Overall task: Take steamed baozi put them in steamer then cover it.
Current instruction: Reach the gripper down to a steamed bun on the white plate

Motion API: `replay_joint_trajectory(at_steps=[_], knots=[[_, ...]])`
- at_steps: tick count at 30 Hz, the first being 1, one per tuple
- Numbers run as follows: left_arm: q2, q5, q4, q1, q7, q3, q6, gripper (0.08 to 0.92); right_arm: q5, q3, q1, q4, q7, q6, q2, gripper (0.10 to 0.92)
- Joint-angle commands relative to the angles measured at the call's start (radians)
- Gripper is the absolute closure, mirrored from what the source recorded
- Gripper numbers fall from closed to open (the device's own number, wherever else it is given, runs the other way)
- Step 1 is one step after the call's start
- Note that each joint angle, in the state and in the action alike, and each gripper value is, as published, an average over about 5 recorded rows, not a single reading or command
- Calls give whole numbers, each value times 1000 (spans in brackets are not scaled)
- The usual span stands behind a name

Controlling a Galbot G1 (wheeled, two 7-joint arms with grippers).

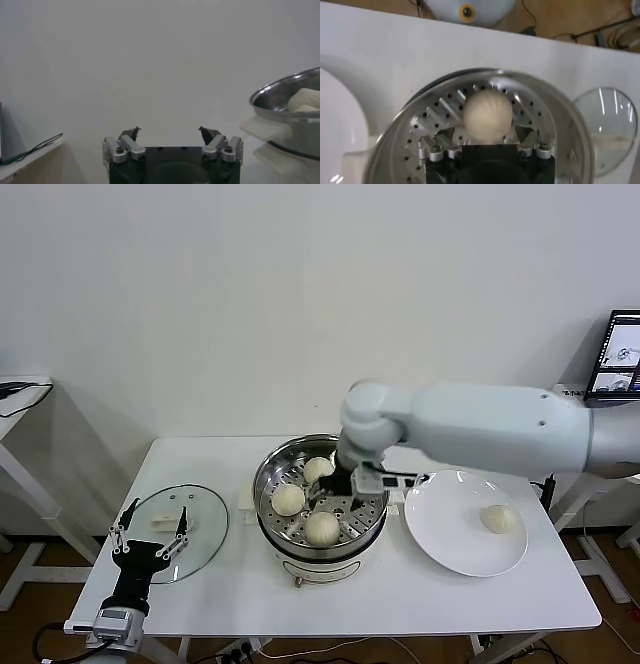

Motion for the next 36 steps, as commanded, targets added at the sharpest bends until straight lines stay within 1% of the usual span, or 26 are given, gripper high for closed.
replay_joint_trajectory(at_steps=[1,3,6,11,16,19,24,31,36], knots=[[-1,5,-8,4,-2,18,0,177,314,-1,130,-5,-151,-271,-245,203],[0,6,-12,8,-3,22,-1,177,351,2,114,-15,-184,-364,-304,203],[2,7,-19,13,-3,24,-2,177,341,39,44,-58,-207,-446,-375,203],[4,7,-22,16,-2,25,-3,177,212,136,-119,-165,-230,-510,-468,203],[4,10,-20,14,-3,33,-3,177,60,324,-313,-257,-263,-542,-519,203],[2,13,-19,12,-4,40,-3,177,-33,485,-468,-315,-264,-543,-520,203],[-1,22,-18,12,-5,51,-3,177,-122,717,-690,-410,-256,-539,-480,203],[-4,31,-17,11,-10,59,-1,177,-206,883,-815,-544,-226,-495,-407,203],[-5,36,-10,6,-14,67,1,177,-220,930,-852,-590,-198,-477,-375,203]])
